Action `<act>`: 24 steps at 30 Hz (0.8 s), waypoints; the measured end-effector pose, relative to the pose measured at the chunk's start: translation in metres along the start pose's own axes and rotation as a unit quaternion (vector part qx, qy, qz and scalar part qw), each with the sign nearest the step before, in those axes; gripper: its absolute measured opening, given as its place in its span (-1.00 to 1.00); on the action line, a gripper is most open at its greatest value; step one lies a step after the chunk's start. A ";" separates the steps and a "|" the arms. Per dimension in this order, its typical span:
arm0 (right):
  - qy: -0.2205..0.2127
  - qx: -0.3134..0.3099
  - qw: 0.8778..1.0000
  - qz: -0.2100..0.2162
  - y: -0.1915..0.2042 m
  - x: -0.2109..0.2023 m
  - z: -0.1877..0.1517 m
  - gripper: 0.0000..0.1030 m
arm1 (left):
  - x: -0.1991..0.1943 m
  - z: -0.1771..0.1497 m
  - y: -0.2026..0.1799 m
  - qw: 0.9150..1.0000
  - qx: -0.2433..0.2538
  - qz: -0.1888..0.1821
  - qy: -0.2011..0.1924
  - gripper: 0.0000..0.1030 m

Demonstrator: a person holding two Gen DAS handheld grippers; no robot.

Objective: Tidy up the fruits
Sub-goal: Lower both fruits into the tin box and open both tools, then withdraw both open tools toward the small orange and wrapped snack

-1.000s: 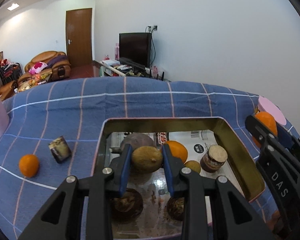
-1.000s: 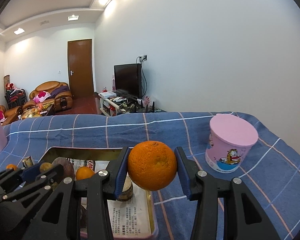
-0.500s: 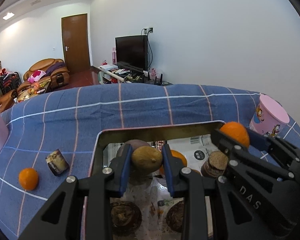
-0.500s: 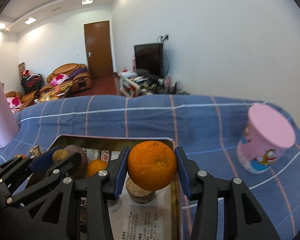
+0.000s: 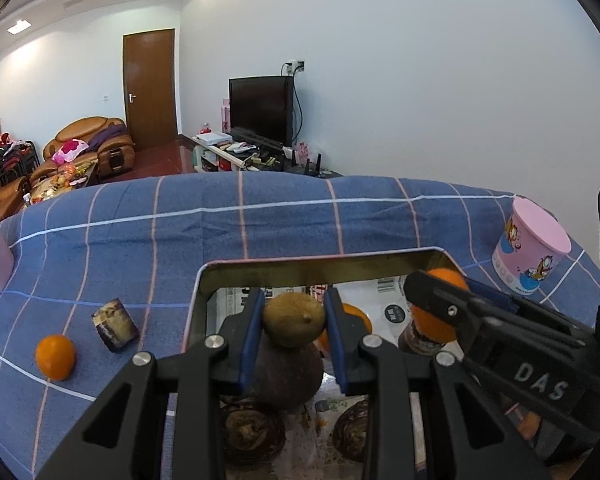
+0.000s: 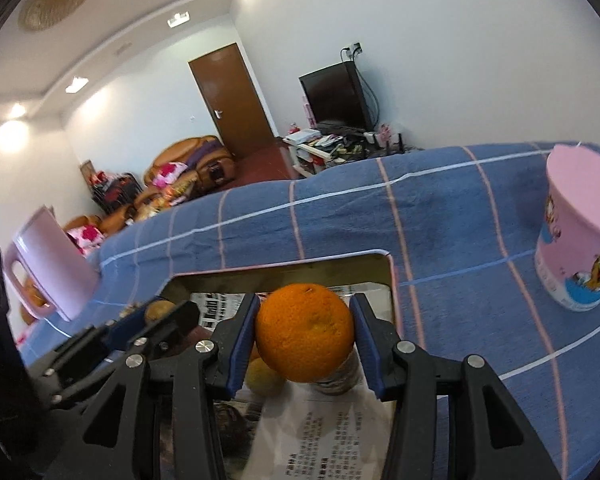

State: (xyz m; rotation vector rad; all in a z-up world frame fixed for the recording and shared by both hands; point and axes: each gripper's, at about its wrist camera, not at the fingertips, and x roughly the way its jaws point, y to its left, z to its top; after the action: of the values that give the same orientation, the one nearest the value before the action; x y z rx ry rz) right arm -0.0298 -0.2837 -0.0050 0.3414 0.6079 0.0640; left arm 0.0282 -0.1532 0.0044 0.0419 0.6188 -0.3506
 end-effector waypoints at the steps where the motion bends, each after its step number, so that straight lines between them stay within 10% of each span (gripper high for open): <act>1: -0.004 0.007 1.000 0.007 -0.001 -0.002 0.000 -0.04 | 0.000 0.000 -0.002 1.000 0.003 0.001 -0.001 -0.37; 5: -0.034 0.028 0.999 0.006 -0.002 -0.013 -0.002 0.11 | -0.002 -0.001 -0.008 1.000 0.018 0.007 -0.007 -0.32; 12: -0.096 0.028 0.993 -0.060 -0.003 -0.035 -0.002 0.16 | -0.016 -0.003 -0.009 0.998 0.015 0.033 -0.047 0.97; 17: -0.157 -0.002 0.980 -0.120 0.003 -0.053 -0.002 0.16 | -0.030 -0.006 -0.012 0.995 0.024 0.041 -0.086 1.00; 21: -0.207 -0.027 0.964 -0.163 0.010 -0.066 -0.006 0.68 | -0.033 -0.007 -0.008 0.995 0.018 0.045 -0.088 1.00; 24: -0.223 -0.032 0.960 -0.168 0.013 -0.073 -0.008 0.69 | -0.033 -0.008 -0.003 0.996 0.008 0.045 -0.081 1.00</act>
State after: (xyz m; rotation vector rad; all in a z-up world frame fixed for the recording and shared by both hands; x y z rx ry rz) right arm -0.0941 -0.2811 0.0333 0.1751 0.2087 -0.3133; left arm -0.0020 -0.1444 0.0169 0.0558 0.4514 -0.2697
